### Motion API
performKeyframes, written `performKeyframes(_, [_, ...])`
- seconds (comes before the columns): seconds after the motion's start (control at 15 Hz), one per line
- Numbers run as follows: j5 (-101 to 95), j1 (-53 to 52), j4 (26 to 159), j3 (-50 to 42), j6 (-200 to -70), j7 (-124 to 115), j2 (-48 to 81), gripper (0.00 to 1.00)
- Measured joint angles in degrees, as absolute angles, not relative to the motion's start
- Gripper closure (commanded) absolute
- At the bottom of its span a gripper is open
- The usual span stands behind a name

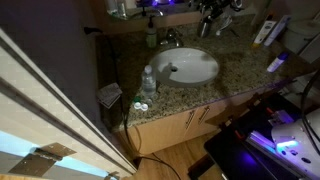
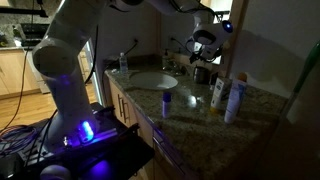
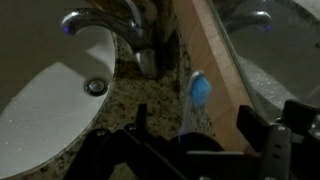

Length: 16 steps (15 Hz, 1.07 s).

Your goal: Remove the toothbrush from the silver cup and place it on the left side of the counter, place the toothpaste inside the silver cup

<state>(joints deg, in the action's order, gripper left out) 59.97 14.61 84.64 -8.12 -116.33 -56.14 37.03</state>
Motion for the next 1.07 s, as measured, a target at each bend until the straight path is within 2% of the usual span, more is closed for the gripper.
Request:
performKeyframes(0.53, [59.9, 15.5, 84.5, -8.5, -112.3, -56.1, 37.1, 0.96])
performKeyframes(0.67, [59.8, 15.7, 84.5, -8.6, -112.2, -56.1, 37.1, 1.0])
performKeyframes(1.07, [59.6, 15.7, 84.5, -8.7, -112.1, -56.1, 37.2, 0.99])
